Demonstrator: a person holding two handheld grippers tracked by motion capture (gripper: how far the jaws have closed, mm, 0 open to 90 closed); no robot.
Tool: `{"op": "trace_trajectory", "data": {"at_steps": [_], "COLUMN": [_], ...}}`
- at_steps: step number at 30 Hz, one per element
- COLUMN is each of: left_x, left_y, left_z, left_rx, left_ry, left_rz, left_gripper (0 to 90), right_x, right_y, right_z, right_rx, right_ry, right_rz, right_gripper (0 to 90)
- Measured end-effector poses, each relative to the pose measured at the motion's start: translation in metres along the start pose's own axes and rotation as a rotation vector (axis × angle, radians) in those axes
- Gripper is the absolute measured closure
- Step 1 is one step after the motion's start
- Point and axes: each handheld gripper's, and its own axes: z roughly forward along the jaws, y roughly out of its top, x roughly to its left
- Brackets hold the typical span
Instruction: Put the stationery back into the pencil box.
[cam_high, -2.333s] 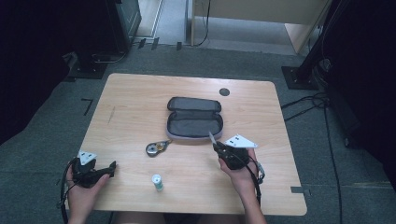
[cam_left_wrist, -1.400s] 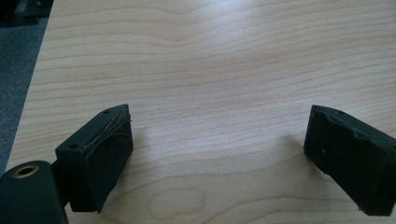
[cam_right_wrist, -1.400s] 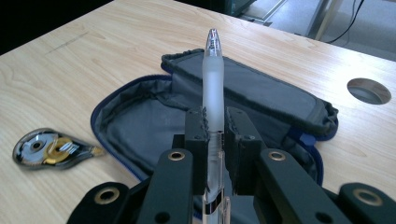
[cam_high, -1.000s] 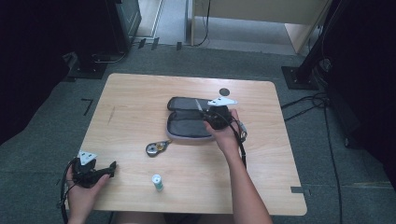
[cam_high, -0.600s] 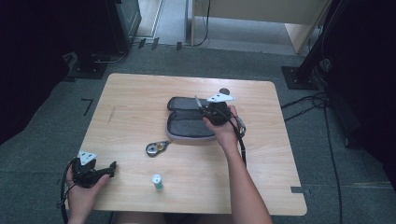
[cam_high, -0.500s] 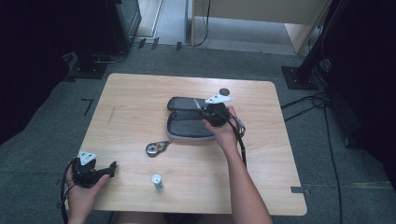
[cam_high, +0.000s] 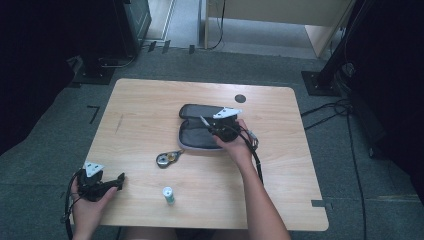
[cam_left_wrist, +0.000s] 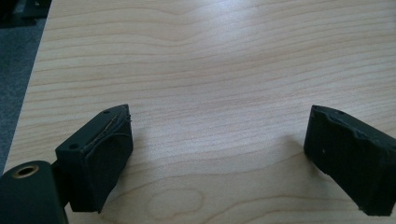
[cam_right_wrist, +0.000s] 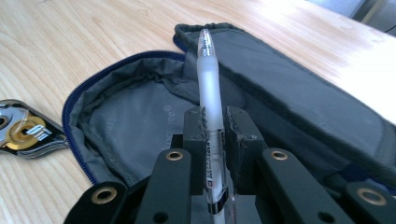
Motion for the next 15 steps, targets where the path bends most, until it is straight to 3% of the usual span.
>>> {"op": "trace_trajectory", "data": {"at_steps": [11,15], "left_x": [0.0,0.0], "left_y": [0.0,0.0], "left_z": [0.0,0.0], "left_rx": [0.0,0.0], "left_ry": [0.0,0.0], "left_rz": [0.0,0.0], "left_gripper": [8.1,8.1], "right_x": [0.0042,0.0034], "right_y": [-0.0045,-0.0057], "right_z": [0.0079,0.0051], "right_rx": [0.066,0.053], "right_ry": [0.041,0.038], "right_rz": [0.013,0.022], "right_gripper": [76.1,74.3]}}
